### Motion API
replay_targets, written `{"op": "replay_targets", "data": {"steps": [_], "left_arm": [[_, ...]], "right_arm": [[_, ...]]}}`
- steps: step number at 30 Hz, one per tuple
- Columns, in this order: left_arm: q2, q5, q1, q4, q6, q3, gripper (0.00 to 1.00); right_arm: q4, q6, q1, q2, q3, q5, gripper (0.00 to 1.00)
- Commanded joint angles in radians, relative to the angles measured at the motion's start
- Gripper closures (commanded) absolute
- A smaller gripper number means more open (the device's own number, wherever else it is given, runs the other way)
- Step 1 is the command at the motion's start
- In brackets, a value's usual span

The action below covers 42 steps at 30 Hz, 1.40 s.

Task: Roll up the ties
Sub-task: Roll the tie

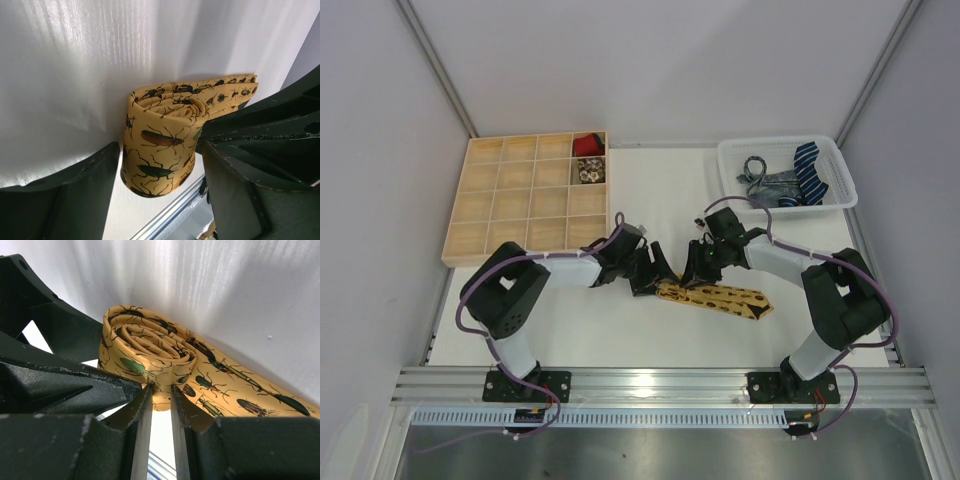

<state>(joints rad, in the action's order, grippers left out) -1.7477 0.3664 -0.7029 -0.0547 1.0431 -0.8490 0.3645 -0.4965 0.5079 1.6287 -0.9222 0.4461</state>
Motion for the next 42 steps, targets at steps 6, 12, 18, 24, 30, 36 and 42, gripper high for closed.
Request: {"op": "replay_targets", "data": {"steps": [6,12,18,24,30,36,42], "left_arm": [[-0.029,-0.060,-0.026,0.026,-0.012,-0.042,0.37],[-0.030,-0.156,-0.061,0.154,-0.098,-0.127,0.69],[-0.027,-0.299,-0.108,0.358,-0.209,-0.254,0.95],[-0.058,-0.477,-0.182,0.591,-0.311,-0.390,0.99],[-0.122,-0.668,-0.300,0.752,-0.299,-0.544,1.00],[-0.237,-0.803,-0.406,0.903,-0.270,-0.712,1.00],[-0.292,-0.851,-0.452,0.964,-0.241,-0.794,0.99]], "right_arm": [[-0.024,0.019,-0.005,0.013,0.017,-0.003,0.74],[-0.013,0.022,-0.011,-0.006,0.014,0.000,0.74],[0.008,0.027,-0.014,-0.029,0.003,0.000,0.74],[0.022,0.024,-0.029,-0.056,0.002,-0.001,0.74],[0.011,-0.004,-0.098,-0.093,0.061,0.058,0.81],[-0.108,-0.089,-0.166,-0.086,0.170,0.201,0.99],[-0.243,-0.155,-0.177,-0.046,0.246,0.272,1.00]]}}
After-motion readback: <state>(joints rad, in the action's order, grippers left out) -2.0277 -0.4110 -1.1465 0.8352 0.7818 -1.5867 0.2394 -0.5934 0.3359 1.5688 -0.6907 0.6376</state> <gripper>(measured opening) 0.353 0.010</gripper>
